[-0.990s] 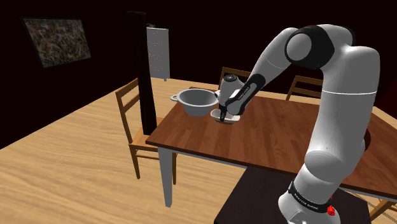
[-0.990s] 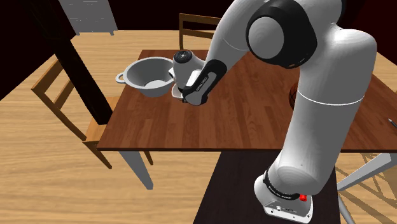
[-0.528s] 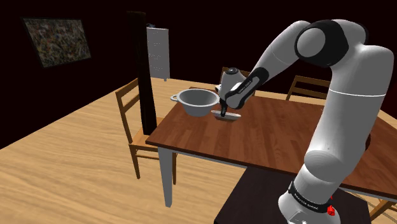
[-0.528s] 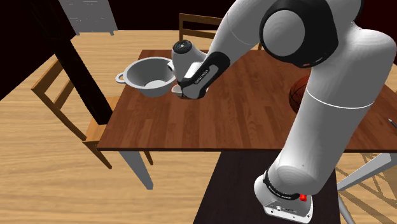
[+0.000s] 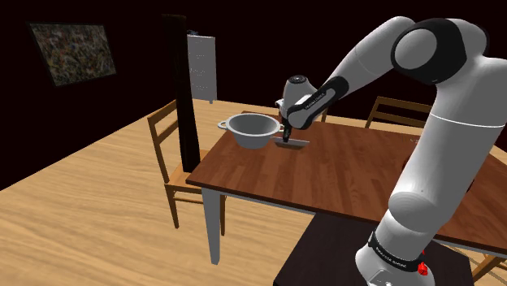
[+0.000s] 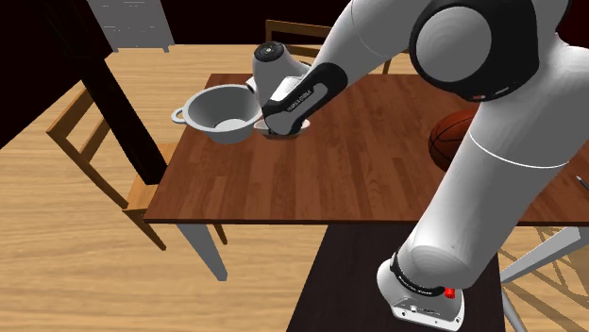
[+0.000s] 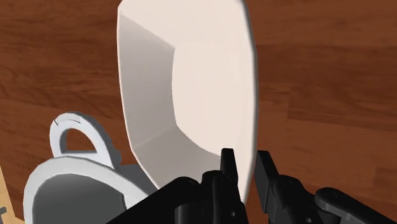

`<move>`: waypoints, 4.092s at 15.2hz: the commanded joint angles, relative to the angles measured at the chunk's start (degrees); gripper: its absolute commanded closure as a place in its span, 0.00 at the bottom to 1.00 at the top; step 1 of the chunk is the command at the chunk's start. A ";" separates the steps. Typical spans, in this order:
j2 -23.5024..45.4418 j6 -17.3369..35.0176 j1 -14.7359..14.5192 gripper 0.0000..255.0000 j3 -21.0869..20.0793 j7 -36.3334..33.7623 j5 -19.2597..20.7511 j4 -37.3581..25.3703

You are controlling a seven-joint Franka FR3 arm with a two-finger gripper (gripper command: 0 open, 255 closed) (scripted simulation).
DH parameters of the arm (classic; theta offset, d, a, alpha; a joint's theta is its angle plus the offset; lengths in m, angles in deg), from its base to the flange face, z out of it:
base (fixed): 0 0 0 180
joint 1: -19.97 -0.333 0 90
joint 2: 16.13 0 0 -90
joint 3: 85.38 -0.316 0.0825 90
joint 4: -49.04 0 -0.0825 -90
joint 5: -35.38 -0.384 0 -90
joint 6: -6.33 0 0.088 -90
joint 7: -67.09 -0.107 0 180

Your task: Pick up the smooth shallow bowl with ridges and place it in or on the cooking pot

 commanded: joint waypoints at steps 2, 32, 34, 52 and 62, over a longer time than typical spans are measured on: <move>-1.58 -2.07 -0.02 1.00 -0.22 1.21 -1.04 -0.62; 23.05 -29.66 -4.09 1.00 -4.17 5.18 -9.89 -52.03; 28.82 -33.62 -4.40 1.00 -4.43 5.60 -10.52 -61.70; 35.74 -26.60 -4.69 1.00 -4.19 3.18 -9.90 -61.27; 36.43 -24.94 -4.72 1.00 -4.09 2.69 -9.70 -60.25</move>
